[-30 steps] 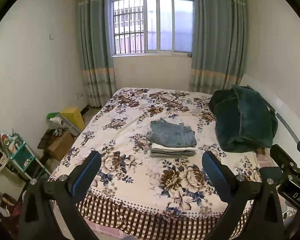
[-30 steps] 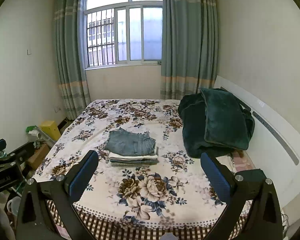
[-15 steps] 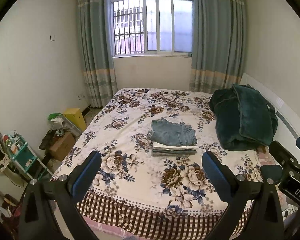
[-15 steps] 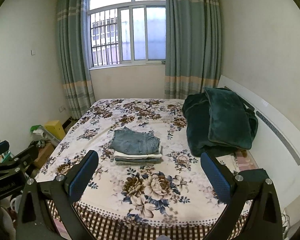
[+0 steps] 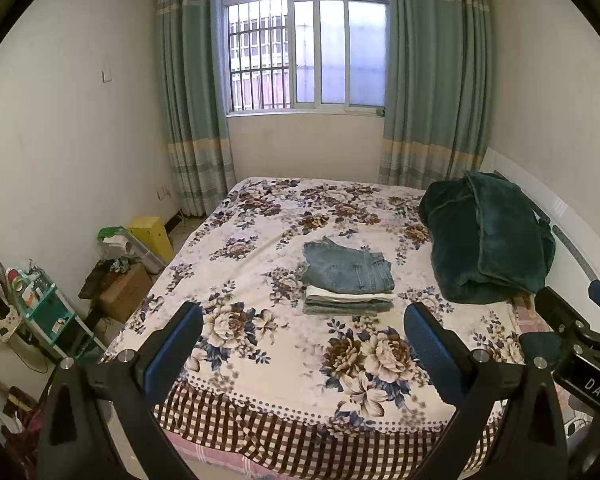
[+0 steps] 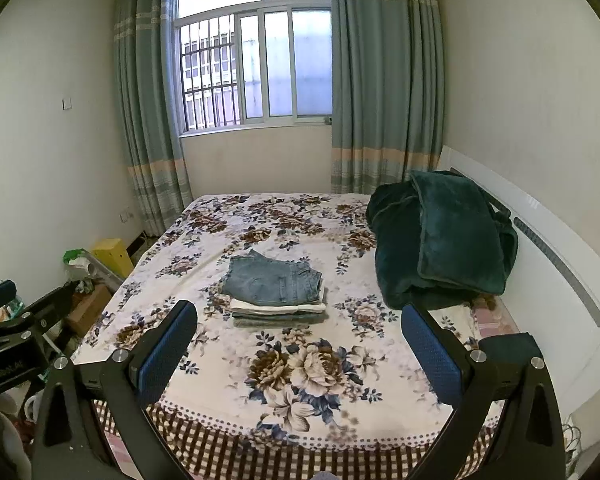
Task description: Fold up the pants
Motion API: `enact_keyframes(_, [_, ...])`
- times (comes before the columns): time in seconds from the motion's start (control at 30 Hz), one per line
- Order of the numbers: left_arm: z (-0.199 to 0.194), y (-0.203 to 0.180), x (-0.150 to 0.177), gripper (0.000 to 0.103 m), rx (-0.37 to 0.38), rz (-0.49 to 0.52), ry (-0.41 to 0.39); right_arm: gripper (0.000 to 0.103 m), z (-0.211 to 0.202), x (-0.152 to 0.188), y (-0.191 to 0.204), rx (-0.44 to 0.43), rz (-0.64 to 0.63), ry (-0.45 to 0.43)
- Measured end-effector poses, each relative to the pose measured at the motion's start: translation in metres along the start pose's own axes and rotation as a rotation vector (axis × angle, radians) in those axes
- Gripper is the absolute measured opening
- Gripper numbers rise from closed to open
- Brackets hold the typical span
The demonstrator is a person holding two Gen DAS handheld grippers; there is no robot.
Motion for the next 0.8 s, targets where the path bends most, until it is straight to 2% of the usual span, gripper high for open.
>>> enact_keyframes(0.8, [-0.0042,-0.0004,-0.0101,0.103,0.009,0.004,-0.008,0.103,-0.0067,-0.0071,-0.0028,-0.006,-0.006,-0.006])
Point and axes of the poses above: each gripper's, at about its wrist camera, not at the fingertips, and z roughly the way its jaws point, y to its left, x to its underside, the point moved 4 cm from there along z, roughly the way its jaws point, and after that the axes turned 13 degrees about y, right-handed, at the moved point
